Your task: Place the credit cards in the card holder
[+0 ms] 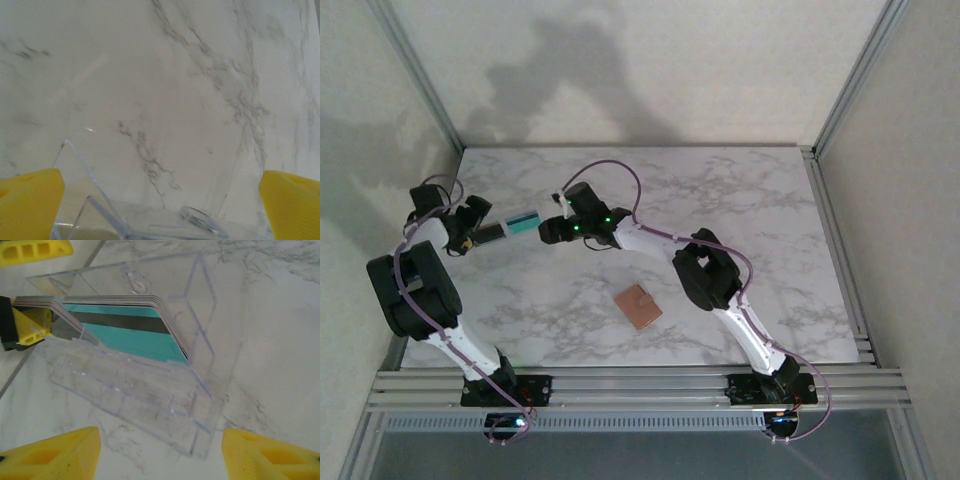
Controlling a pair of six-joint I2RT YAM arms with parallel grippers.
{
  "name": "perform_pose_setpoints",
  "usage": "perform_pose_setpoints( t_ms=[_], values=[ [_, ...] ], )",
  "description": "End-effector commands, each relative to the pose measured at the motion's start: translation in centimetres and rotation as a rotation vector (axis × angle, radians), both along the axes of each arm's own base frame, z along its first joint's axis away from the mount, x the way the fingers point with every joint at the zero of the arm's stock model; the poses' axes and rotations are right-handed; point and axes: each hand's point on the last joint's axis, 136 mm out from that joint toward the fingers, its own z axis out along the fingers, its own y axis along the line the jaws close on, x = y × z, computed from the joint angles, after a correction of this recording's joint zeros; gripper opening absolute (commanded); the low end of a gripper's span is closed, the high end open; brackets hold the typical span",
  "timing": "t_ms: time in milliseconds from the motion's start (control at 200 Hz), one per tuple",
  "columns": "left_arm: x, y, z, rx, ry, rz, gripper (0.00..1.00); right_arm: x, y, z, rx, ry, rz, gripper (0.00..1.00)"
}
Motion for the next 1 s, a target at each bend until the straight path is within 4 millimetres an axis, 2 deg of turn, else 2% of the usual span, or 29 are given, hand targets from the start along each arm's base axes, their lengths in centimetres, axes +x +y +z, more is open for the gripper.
perform_pose_setpoints(
  t_ms=[0, 225, 456, 576, 661, 816, 996],
  values=[
    [-0.1, -4.0, -1.1, -0.077, 0.007, -0.096, 1.00, 0.5, -0.2, -0.3, -0.040, -0.026, -0.007, 0.66],
    [0.5, -7.7, -1.6, -0.080, 0.005, -0.183, 1.00, 0.5, -2.7, -1.5, -0.109, -0.036, -0.042, 0.67],
    [1.5, -11.8, -2.0, -0.083, 0.019, -0.297, 0.99, 0.0, -4.8, -1.9, -0.095, -0.014, -0.049, 0.67],
    [1.4, -14.5, -1.4, -0.091, -0.001, -0.347, 0.99, -0.7, -5.6, -0.5, -0.088, -0.019, -0.048, 0.67],
    [0.7, -17.2, -1.5, -0.101, 0.004, -0.404, 0.99, -1.2, -6.8, 1.0, -0.091, -0.036, -0.057, 0.67],
    [-0.3, -21.8, -1.8, -0.114, 0.010, -0.486, 0.99, -1.9, -10.2, 1.5, -0.122, -0.044, -0.084, 0.67],
    [0.6, -26.2, -0.7, -0.129, -0.032, -0.542, 1.00, -1.5, -16.0, 0.5, -0.184, -0.042, -0.174, 0.67]
  ],
)
